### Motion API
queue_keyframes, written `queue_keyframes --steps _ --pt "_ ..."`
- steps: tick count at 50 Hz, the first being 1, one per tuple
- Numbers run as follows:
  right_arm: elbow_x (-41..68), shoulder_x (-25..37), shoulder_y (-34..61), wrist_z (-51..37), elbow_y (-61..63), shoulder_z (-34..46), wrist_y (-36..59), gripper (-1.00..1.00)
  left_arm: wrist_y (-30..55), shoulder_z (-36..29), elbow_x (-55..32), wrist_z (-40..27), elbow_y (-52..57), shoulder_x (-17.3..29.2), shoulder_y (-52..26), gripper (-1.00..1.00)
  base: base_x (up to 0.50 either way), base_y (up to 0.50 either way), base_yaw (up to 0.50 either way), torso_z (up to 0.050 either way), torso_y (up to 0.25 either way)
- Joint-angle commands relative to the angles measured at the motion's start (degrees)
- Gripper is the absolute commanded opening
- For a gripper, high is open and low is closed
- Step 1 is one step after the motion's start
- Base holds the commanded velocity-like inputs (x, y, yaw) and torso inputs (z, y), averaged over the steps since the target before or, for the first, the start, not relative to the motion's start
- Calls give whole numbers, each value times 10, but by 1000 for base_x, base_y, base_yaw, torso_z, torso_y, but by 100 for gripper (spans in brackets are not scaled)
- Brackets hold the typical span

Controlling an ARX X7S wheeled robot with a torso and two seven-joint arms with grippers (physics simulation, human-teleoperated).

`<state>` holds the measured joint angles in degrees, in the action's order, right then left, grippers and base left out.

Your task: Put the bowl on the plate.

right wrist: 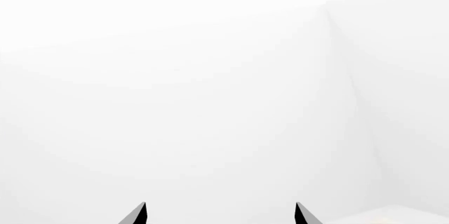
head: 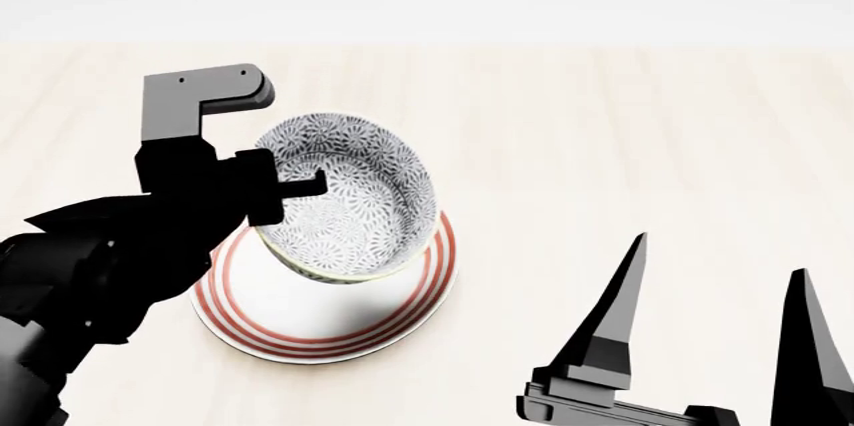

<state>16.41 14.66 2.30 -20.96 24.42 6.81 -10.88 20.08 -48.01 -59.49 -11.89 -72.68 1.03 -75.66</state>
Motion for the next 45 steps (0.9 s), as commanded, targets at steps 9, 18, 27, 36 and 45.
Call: queue_keyframes --steps 9,18,27,36,45 --pt "-5 -2 -1 6 -3 -7 -6 100 -37 -90 -105 26 -20 -10 -3 -100 0 0 0 0 0" --pt "-4 0 -4 5 -4 -5 -9 100 -53 -163 -189 34 -22 -10 7 -100 0 0 0 0 1" --pt "-4 2 -6 4 -9 -2 -11 100 -55 -139 -173 31 -23 -7 28 -100 0 0 0 0 0" --pt "-3 3 -7 4 -16 0 -14 100 -40 -29 -74 34 -23 -7 55 -100 0 0 0 0 0" --pt "-1 5 -7 2 -16 2 -14 100 -72 27 36 61 -23 -10 67 -100 0 0 0 0 0"
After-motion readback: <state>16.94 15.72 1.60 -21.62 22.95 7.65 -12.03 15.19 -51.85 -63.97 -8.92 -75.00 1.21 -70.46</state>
